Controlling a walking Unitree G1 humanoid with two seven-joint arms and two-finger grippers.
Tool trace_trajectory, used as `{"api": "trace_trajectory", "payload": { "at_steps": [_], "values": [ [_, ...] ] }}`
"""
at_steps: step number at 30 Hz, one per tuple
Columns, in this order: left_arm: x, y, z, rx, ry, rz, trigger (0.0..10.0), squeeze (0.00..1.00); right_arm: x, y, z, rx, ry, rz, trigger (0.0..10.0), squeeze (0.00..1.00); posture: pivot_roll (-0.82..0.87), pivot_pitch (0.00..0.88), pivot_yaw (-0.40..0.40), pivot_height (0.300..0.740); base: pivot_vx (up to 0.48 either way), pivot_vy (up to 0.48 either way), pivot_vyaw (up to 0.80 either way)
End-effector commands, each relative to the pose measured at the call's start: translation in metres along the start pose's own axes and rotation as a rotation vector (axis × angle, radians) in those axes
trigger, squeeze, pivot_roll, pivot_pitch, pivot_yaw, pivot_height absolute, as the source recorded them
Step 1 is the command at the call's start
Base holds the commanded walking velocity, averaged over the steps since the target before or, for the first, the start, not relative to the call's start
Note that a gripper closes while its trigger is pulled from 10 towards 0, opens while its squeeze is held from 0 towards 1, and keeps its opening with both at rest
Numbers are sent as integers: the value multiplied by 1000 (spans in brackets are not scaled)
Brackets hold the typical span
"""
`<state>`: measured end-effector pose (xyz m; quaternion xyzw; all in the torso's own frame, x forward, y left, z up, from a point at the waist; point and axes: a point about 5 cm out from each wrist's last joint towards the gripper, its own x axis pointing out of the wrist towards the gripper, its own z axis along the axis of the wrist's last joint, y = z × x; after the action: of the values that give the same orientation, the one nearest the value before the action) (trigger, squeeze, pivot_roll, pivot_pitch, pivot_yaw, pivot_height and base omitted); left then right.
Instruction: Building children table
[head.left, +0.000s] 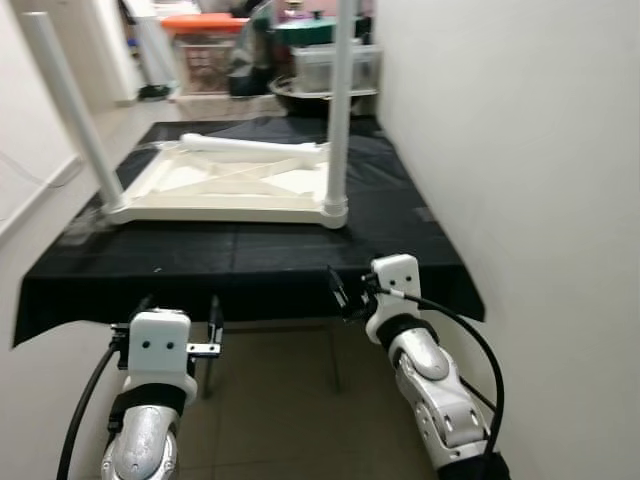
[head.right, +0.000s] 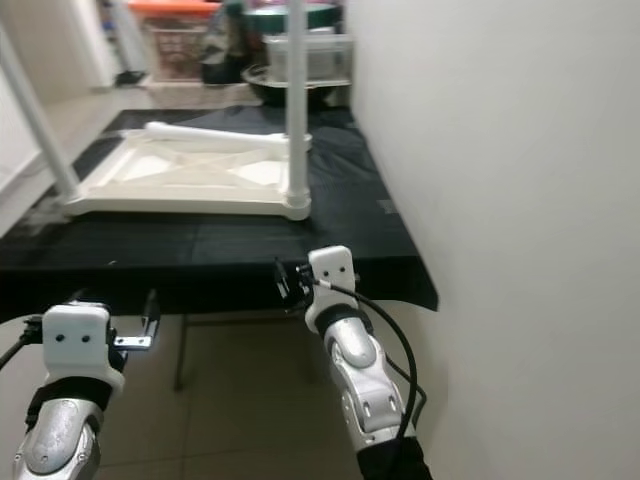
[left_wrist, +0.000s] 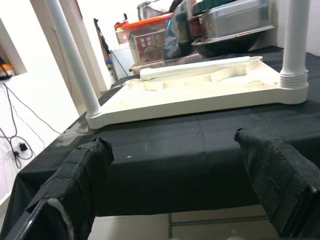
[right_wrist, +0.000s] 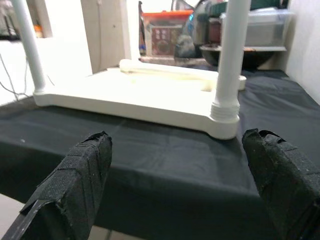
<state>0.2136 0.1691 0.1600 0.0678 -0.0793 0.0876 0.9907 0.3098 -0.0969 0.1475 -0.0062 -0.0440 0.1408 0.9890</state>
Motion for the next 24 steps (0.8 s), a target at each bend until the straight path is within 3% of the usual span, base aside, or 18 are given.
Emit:
{"api": "trace_trajectory", "payload": {
  "at_steps": [1,13,24],
  "values": [
    [0,1,-2,10,14,2,10000,0,0,-6,-2,5,6,-27,10000,0,-7,0,2,740,0,0,0],
    [0,2,-2,18,11,-9,10000,0,2,-13,-2,3,6,-84,10000,0,-5,0,1,740,0,0,0],
    [0,-1,-4,14,12,-23,10000,0,2,-12,-2,6,7,-86,10000,0,-8,0,6,740,361,0,0]
  ]
}}
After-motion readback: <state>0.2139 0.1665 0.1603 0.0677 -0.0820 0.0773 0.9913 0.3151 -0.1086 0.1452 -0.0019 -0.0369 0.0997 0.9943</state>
